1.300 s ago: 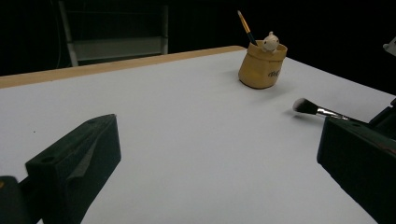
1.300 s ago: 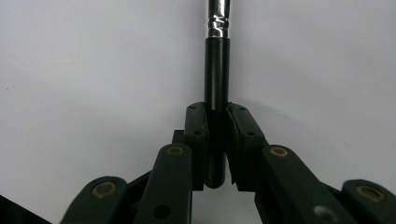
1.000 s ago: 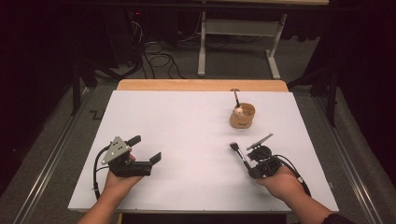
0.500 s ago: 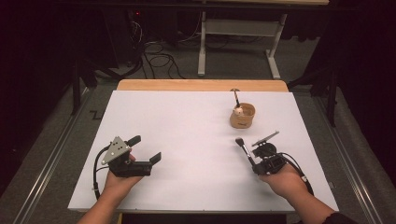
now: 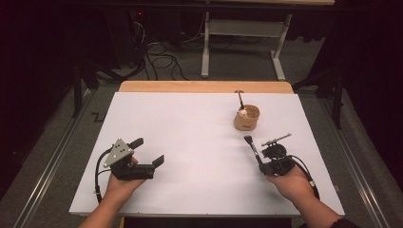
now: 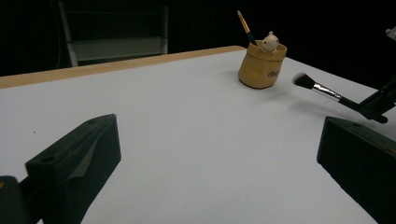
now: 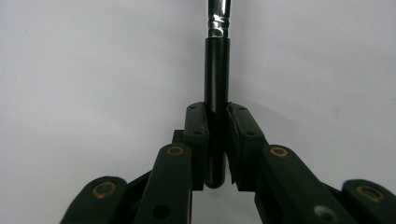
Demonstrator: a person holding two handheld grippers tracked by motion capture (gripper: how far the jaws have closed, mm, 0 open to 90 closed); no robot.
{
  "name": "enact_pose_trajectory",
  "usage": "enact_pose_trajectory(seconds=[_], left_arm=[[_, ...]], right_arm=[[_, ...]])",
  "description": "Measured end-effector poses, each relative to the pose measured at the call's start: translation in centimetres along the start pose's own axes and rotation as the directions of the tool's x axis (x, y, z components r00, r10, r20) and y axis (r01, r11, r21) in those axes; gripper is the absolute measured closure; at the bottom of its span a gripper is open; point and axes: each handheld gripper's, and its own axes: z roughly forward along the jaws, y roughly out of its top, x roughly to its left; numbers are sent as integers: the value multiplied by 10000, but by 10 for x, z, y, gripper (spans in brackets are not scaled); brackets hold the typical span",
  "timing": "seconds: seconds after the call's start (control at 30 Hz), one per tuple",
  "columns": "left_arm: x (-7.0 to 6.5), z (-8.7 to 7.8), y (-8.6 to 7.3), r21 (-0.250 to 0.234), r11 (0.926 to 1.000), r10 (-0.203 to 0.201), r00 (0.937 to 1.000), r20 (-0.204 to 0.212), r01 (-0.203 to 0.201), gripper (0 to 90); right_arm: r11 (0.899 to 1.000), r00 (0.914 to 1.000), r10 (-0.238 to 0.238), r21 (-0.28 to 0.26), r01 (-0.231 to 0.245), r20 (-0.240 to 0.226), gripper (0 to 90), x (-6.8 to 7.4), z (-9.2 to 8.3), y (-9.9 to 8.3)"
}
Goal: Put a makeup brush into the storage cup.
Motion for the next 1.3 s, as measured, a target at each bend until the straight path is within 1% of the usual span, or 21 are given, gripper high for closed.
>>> enact_pose_trajectory(seconds=[0.13, 0.23, 0.33, 0.4, 0.47, 0.53, 0.6, 0.67, 0.73, 0.77, 0.87, 1.0, 1.03, 1.1, 1.13, 1.2, 1.23, 1.27, 1.3], left_arm=[[0, 0, 0, 7, 10000, 1, 10000, -6, -1, 3], [0, 0, 0, 35, 10000, 19, 10000, -6, -19, 3], [0, 1, 0, 56, 10000, 20, 10000, 0, -20, 3], [0, 1, 0, 87, 10000, 33, 10000, -4, -33, 3], [0, 1, -1, 85, 10000, -3, 10000, -11, 3, 3], [0, 1, -1, 85, 10000, -5, 10000, -18, 6, 3], [1, 2, -1, 98, 9999, 47, 10000, -36, -47, 4], [1, 2, -1, 141, 9999, 43, 10000, -53, -42, 4], [1, 3, -2, 189, 9998, 69, 10000, -57, -68, 3], [0, 3, -2, 191, 9998, 55, 10000, -64, -54, 3], [0, 4, -3, 242, 9997, 54, 10000, -67, -53, 3], [0, 5, -4, 267, 9996, 71, 9999, -95, -69, 3], [-1, 6, -4, 291, 9996, 67, 9999, -103, -64, 3], [0, 7, -4, 363, 9993, 90, 9999, -122, -85, 3], [0, 7, -5, 363, 9993, 76, 9999, -140, -71, 3], [0, 8, -5, 371, 9993, 40, 9999, -162, -34, 3], [0, 8, -5, 376, 9993, 33, 9999, -168, -27, 3], [0, 8, -5, 417, 9991, 56, 9999, -155, -50, 3], [0, 8, -6, 411, 9992, 16, 9999, -152, -9, 3]], right_arm=[[9983, 9997, 189, -553, -196, -134, 807, -1, 0, 0], [9944, 9990, 349, -988, -375, -280, 807, -2, -1, -1], [9886, 9987, 380, -1447, -425, -337, 807, -3, -2, -3], [9840, 9971, 479, -1685, -574, -599, 807, -3, -1, -5], [9800, 9973, 438, -1915, -544, -588, 807, -4, 0, -8], [9747, 9954, 602, -2108, -748, -750, 807, -6, 1, -10], [9697, 9973, 459, -2373, -584, -581, 807, -5, 3, -13], [9648, 9972, 433, -2565, -577, -614, 807, -5, 3, -14], [9566, 9983, 296, -2883, -426, -495, 807, -3, 4, -17], [9531, 9980, 316, -2992, -464, -541, 807, -3, 5, -17], [9386, 9968, 359, -3400, -583, -719, 807, -3, 8, -20], [9208, 9918, 507, -3790, -918, -1170, 807, -6, 13, -23], [9155, 9916, 543, -3907, -966, -1178, 807, -7, 14, -24], [9032, 9908, 558, -4167, -1028, -1235, 807, -8, 14, -26], [8932, 9894, 640, -4347, -1149, -1300, 807, -10, 14, -28], [8822, 9890, 667, -4553, -1203, -1321, 807, -12, 14, -29], [8708, 9877, 672, -4750, -1271, -1412, 807, -14, 13, -31], [8647, 9859, 753, -4827, -1390, -1491, 807, -14, 12, -31], [8599, 9865, 709, -4922, -1353, -1473, 807, -16, 12, -32]])
